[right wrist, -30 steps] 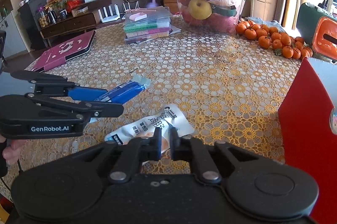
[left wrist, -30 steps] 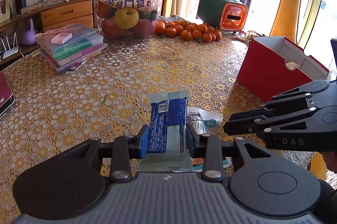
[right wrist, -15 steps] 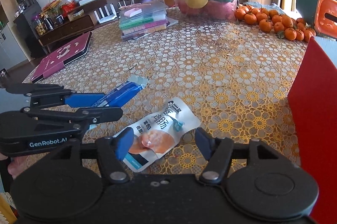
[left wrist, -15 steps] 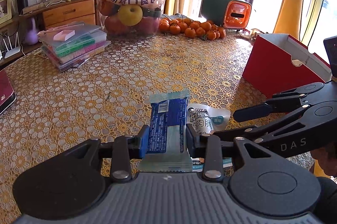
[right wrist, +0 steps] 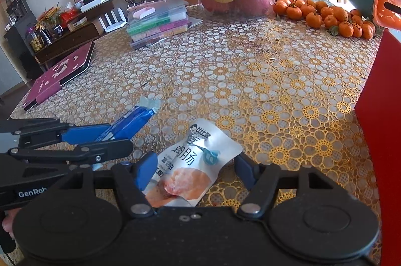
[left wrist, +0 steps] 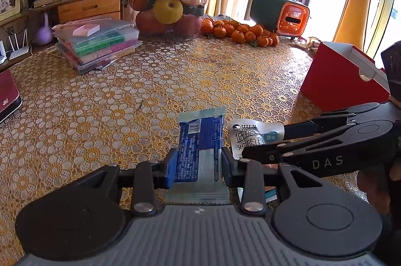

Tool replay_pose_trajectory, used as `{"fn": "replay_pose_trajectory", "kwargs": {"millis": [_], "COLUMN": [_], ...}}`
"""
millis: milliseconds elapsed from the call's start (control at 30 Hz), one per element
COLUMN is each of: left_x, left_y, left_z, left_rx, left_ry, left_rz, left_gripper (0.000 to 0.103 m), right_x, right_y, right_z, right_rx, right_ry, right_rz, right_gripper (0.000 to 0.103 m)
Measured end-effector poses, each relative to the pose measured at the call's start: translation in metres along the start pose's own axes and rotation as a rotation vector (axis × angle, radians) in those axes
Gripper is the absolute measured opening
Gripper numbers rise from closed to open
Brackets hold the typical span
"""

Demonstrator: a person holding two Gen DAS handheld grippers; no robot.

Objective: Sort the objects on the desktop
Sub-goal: 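Lift and carry the blue bar and white packet with both tools over the shoebox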

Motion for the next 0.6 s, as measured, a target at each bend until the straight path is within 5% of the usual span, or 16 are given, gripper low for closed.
{"fn": "replay_pose_trajectory", "kwargs": {"millis": [133,333,600], "left_x": [0.003,0.006,0.003], "left_y": [-0.001,-0.001,0.0], "left_z": [0.001,0.002,0.002], "left_rx": [0.004,0.008,0.008], "left_ry": [-0.002,-0.004,-0.003], "left_rz": [-0.007,-0.004,-0.009], "left_gripper": [0.034,0.034,0.034], "right_x": [0.004,0.007,0.006], "right_y": [-0.002,-0.01,-0.011], "right_z": [-0.001,0.0,0.0], "right_rx": [-0.039,-0.11,-0.107], "right_ry": [-0.003,-0.022,-0.028], "right_rz": [0.021,0.053,0.052], "right_gripper": [0.066,0.043,0.041]}}
Point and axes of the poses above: each gripper's, at about its wrist camera, not at the fingertips, and x roughly the way its jaws point, y to its right, z to its underside, the point moved 8 cm from there along x, roughly the way its jaws point, and after that the axes turned 11 degrees about -z, right-handed, at the moved point
